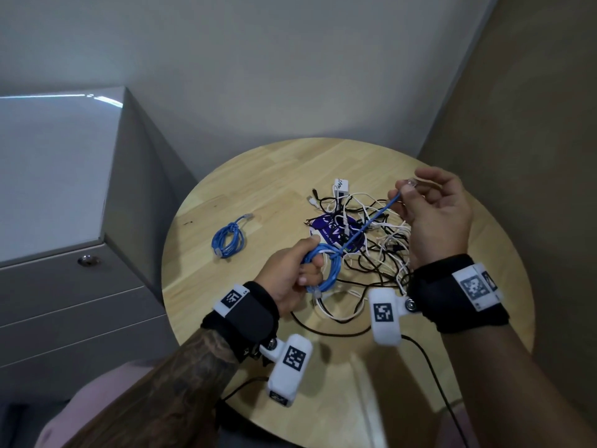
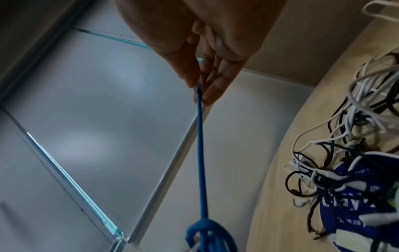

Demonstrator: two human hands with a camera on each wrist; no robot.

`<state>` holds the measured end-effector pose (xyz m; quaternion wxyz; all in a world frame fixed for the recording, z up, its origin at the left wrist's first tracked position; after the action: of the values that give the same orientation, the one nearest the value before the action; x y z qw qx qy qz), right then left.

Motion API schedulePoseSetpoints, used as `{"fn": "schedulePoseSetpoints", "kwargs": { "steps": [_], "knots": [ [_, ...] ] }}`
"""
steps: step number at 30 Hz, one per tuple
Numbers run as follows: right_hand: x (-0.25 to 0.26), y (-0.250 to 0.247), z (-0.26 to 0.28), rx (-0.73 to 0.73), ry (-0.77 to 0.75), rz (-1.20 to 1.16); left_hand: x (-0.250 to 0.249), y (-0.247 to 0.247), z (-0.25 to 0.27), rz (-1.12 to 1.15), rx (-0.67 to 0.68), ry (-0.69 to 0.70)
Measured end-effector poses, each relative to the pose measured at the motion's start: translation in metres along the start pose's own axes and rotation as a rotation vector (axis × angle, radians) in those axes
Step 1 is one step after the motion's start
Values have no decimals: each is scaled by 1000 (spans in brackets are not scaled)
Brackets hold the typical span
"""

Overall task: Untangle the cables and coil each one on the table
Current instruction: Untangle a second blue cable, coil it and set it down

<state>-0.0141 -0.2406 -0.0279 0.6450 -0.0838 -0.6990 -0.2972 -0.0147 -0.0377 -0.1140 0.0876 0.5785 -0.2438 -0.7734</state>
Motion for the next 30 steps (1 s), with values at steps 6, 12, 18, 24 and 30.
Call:
{"fn": "schedulePoseSetpoints", "kwargs": {
  "steps": [6, 12, 18, 24, 30],
  "knots": [
    [3, 0, 0, 9, -5, 11, 1, 14, 3, -73, 235, 25],
    [5, 1, 3, 26, -60, 67, -7, 16, 5, -196, 350, 58],
    [2, -9, -3, 175, -39, 275, -37, -2, -6, -2, 155, 175],
    [-29, 6, 16, 461, -26, 820, -57, -5, -11, 93, 129, 220],
    [-56, 21, 28, 385, 232, 660, -58, 2, -7, 41, 190, 219]
  ]
}}
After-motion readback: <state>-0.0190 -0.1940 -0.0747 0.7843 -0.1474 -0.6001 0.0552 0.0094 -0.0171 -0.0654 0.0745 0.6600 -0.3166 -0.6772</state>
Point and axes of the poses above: each hand's wrist, its own z-axis away from the middle knuckle, its own y-axis out of the palm, x = y × z, the point moved 5 cm from there along -z, towards the middle knuckle, and after that the axes turned 15 degrees about y, right-handed, at the moved point
